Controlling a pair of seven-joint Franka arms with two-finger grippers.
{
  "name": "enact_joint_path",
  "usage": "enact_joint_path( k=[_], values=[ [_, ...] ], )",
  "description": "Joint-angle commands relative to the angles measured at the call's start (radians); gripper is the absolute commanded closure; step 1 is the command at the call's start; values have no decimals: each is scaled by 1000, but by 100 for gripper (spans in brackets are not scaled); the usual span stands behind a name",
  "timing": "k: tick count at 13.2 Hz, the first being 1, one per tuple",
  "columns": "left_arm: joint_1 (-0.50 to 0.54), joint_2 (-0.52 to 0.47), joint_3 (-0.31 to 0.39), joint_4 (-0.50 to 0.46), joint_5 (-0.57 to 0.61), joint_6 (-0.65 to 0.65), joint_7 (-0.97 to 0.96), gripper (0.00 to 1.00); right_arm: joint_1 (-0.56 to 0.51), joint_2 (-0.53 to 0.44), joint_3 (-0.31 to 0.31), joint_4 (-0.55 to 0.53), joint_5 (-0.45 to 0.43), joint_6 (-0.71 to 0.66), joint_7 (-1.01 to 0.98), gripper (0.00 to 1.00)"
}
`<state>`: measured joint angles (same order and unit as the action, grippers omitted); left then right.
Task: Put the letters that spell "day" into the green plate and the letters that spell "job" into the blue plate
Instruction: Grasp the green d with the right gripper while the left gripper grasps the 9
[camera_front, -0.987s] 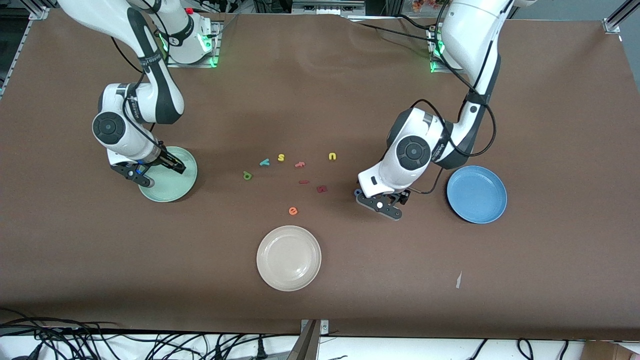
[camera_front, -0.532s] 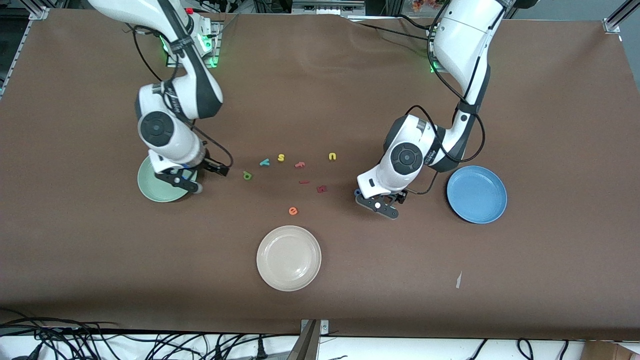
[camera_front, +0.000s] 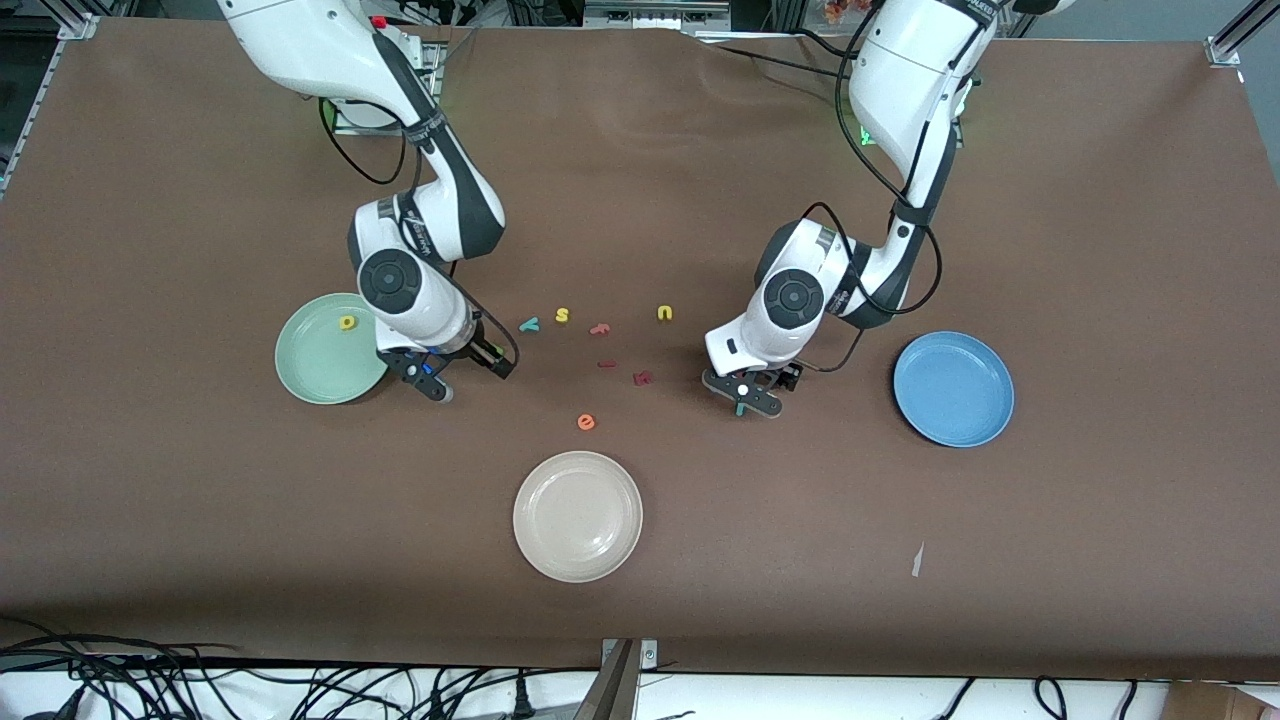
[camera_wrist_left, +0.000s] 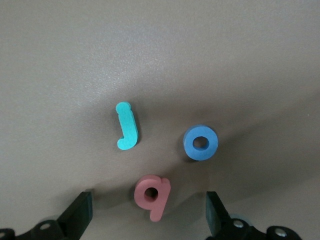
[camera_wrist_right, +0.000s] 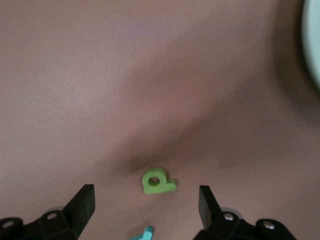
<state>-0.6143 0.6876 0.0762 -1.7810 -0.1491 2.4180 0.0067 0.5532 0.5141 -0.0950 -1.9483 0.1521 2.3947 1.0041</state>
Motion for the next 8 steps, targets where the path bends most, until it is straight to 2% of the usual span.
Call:
enact_joint_path(
  k=[1,2,3,6,8],
  values=[
    [-13,-16,14,-21,-12,13,13,25,45,14,-3,-24,15,35,60,12],
    [-13,-16,14,-21,-12,13,13,46,45,17,-5,-27,15,37,60,15],
    [-13,-14,14,-18,-12,13,18,60,44,20,-6,-32,14,38,60,16],
    [-13,-13,14,-15,-15,27,18,87,44,40,-11,-61,14,119,59,17],
    [-9,-19,16,-11,-17,27,19,94,42,41,-12,-66,14,127,59,23]
  ],
)
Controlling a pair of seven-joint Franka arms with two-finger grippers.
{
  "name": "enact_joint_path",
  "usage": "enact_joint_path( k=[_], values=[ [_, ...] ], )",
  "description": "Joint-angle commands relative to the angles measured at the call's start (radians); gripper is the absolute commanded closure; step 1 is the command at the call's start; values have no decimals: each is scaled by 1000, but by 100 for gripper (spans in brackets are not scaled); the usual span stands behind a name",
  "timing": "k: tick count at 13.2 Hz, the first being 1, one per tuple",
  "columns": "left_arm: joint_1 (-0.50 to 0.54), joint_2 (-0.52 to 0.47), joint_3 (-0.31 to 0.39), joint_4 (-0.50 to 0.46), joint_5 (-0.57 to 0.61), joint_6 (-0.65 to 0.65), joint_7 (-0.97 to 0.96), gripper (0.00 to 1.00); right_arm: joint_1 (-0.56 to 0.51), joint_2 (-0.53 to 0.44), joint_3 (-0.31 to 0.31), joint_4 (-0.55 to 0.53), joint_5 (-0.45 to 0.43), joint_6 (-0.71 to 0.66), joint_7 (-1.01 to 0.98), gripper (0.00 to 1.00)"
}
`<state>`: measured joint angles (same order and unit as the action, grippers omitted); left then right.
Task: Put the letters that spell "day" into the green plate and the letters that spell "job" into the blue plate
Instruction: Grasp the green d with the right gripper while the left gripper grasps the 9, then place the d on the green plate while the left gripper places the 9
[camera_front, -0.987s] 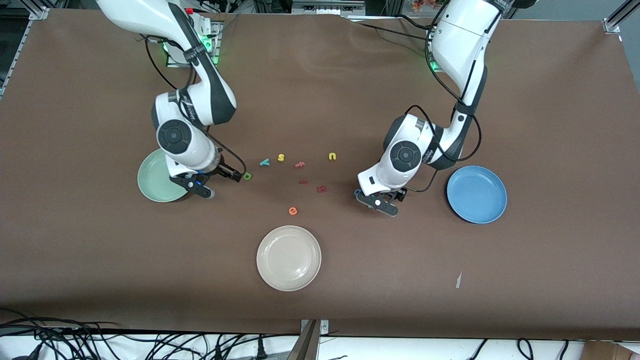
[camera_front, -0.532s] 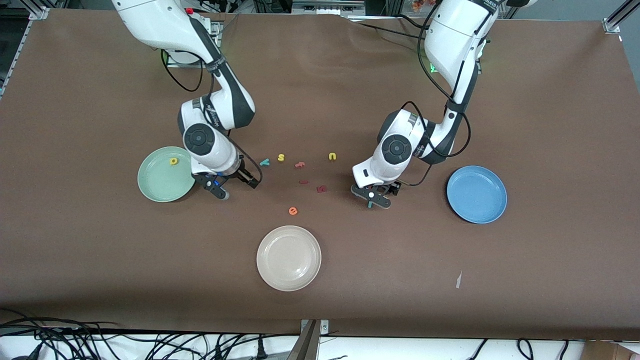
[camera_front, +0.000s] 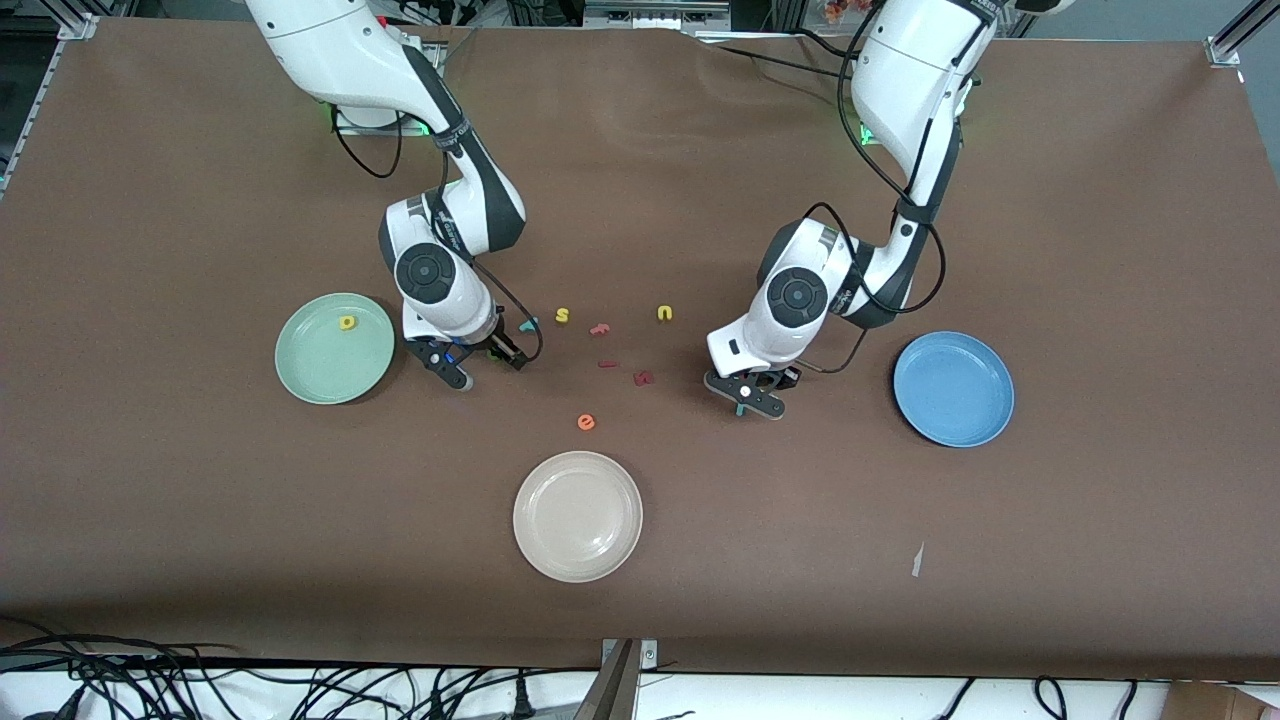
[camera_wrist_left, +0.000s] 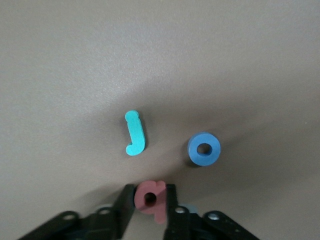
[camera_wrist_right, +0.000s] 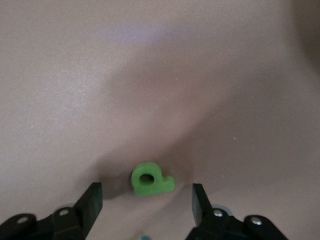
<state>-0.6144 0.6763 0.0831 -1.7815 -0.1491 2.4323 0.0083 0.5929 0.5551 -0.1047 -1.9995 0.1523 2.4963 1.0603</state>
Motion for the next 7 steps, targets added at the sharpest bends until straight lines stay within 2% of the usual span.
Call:
enact_joint_path(
  k=[1,3,5,7],
  values=[
    [-4,-15,10,-10,-20,13,18,96,2,2,-3,-19,13,32,3,27],
    [34,-52,10,-13,-20,5,21,96,2,0,-3,-21,13,30,1,46],
    [135,-130,1,-25,-17,-36,22,95,2,-3,-4,-18,12,27,-5,68],
    [220,-211,0,-47,-17,-137,63,90,2,-7,-9,-12,10,23,-10,80]
  ],
)
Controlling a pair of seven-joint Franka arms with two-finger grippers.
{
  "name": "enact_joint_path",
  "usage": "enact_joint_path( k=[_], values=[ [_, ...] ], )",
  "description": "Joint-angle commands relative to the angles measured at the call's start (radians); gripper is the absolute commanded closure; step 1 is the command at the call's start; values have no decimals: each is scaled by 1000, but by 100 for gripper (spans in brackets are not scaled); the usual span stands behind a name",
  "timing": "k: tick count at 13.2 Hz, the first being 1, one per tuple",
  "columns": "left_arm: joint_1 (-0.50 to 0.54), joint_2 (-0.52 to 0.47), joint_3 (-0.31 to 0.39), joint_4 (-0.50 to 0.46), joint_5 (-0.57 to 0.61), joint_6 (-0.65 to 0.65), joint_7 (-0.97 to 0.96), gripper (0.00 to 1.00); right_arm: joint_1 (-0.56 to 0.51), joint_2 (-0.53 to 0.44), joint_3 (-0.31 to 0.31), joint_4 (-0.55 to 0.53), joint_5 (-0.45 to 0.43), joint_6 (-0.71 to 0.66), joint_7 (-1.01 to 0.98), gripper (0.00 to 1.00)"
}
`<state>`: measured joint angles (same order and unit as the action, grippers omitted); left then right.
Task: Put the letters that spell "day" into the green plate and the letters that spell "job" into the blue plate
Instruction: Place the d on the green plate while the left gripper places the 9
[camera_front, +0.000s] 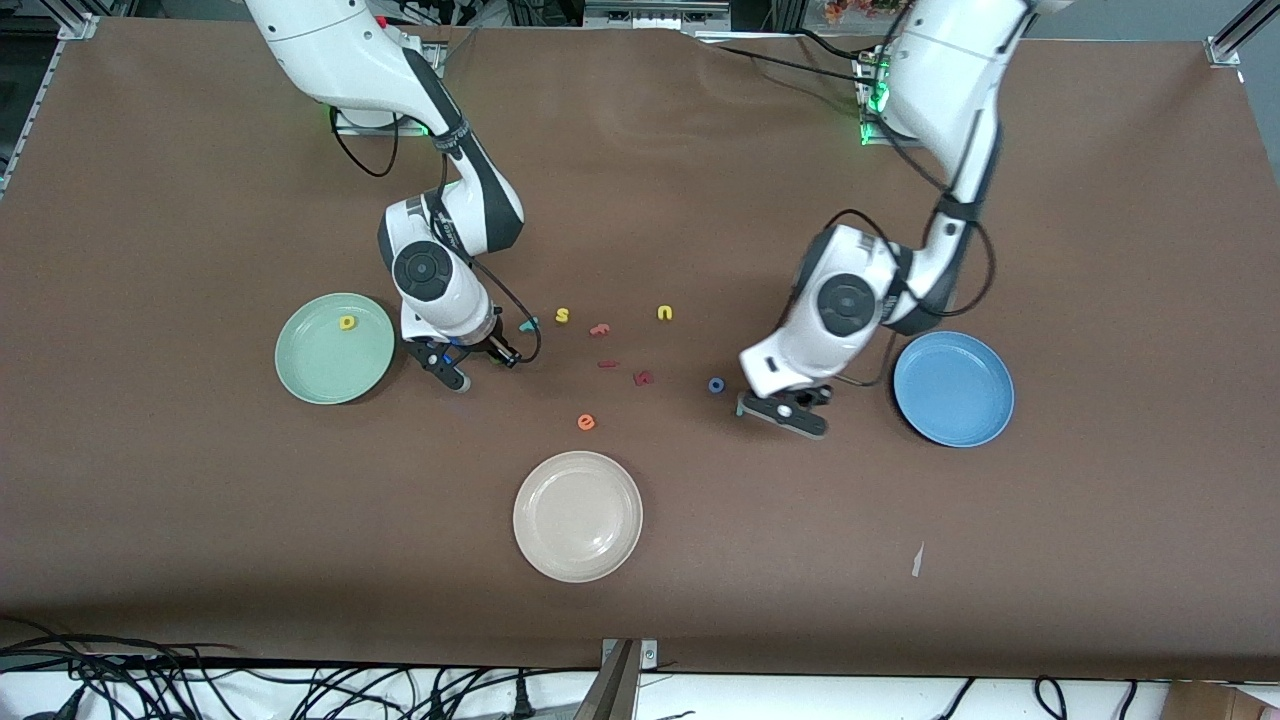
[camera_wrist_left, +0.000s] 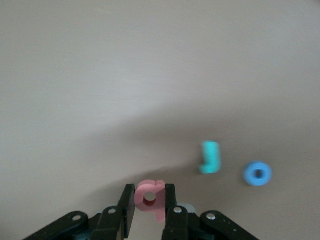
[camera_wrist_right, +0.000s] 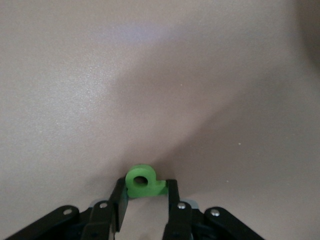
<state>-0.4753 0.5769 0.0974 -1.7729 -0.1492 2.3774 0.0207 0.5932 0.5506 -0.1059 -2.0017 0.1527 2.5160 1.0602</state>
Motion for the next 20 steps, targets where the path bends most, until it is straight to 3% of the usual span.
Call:
enact_joint_path(
  k=[1,3,5,6,8,10,11,12,14,15,16,17,20],
  values=[
    [128,-149,-15,-83,-16,-110,98,90,2,-9,-12,-8,7,1,-17,80],
    [211,-224,-15,-178,-16,-112,221,90,2,-43,-34,-2,-2,-47,-44,80],
    [294,-261,-13,-241,-12,-112,328,90,0,-101,-104,9,-2,-174,-181,79],
    [325,-264,-13,-258,-12,-112,379,86,-1,-121,-135,9,-1,-234,-253,79],
    [365,-253,-12,-275,-12,-106,415,72,-1,-139,-213,6,-1,-296,-403,79],
    [366,-241,-13,-273,-12,-101,418,48,-6,-135,-280,-3,-1,-312,-552,78],
    [363,-241,-13,-270,-12,-99,415,28,-9,-126,-305,-9,1,-312,-613,78],
    [353,-239,-13,-267,-15,-98,406,22,-27,-115,-313,-15,4,-307,-652,76],
    [317,-236,-15,-263,-24,-58,401,22,-47,-100,-313,-19,14,-301,-674,65],
    [293,-235,-16,-258,-32,-47,401,22,-47,-97,-313,-19,16,-299,-672,49],
    [249,-227,-15,-232,-90,-44,400,22,-49,-94,-313,-17,18,-301,-672,9],
    [204,-191,-15,-180,-181,-44,400,20,-50,-95,-313,-12,18,-307,-671,1],
    [98,-82,-15,-86,-329,23,400,18,-35,-124,-298,-5,19,-331,-631,1]
  ],
)
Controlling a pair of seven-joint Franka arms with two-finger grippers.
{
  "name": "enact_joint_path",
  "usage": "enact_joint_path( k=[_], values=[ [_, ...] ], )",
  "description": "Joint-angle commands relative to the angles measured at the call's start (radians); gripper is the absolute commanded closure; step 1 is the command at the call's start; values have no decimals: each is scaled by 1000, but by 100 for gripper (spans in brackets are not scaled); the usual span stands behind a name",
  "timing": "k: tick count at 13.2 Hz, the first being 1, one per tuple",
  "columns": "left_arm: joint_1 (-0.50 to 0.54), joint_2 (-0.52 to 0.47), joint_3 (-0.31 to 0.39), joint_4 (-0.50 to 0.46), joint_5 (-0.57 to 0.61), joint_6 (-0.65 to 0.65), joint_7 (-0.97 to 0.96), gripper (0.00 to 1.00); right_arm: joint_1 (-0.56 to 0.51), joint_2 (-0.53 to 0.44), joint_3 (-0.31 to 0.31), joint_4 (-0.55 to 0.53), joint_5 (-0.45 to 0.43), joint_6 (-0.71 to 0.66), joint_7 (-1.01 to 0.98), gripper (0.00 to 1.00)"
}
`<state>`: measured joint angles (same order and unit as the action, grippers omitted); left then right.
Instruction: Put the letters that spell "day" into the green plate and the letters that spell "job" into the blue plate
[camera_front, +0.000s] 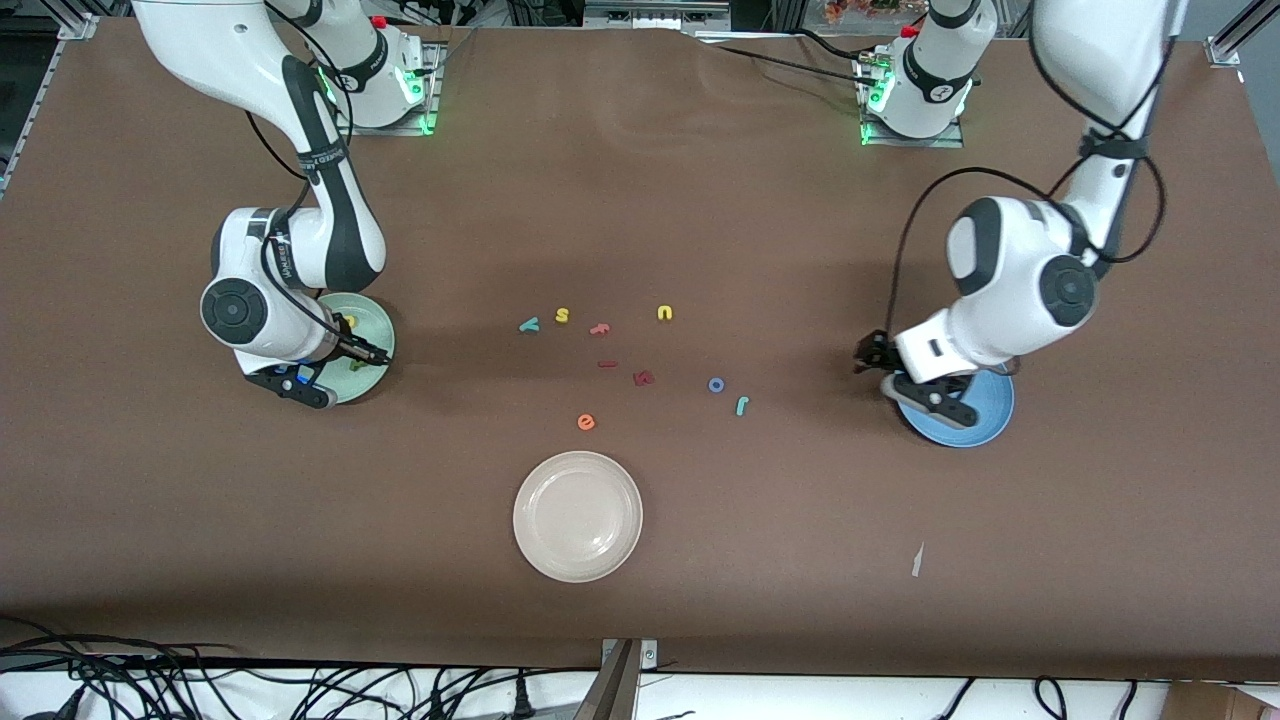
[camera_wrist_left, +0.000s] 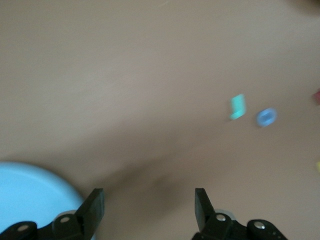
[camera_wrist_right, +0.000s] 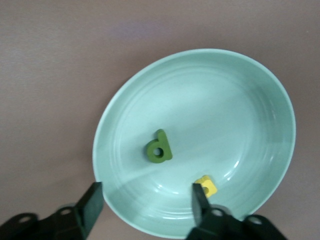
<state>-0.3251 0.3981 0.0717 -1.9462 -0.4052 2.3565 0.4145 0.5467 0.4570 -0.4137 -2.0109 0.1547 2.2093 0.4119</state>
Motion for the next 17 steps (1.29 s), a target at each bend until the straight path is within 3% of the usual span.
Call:
enact_joint_path(
  k=[1,3,6,9,12,17],
  values=[
    [-84,131,11,102,-114,81,6,18,24,-34,45,20,17,-33,87,1],
    [-182,195,20,134,-185,168,-15,19,29,-34,125,26,17,-13,250,1],
    [-267,266,52,182,-173,213,-91,24,56,-21,205,34,23,56,535,5],
    [-281,301,57,205,-172,240,-91,26,149,-1,210,31,23,96,721,5],
    [-292,312,59,205,-170,247,-89,37,243,41,207,27,20,164,865,8],
    [-308,341,59,205,-170,251,-89,41,277,84,208,0,20,270,966,19]
  ],
)
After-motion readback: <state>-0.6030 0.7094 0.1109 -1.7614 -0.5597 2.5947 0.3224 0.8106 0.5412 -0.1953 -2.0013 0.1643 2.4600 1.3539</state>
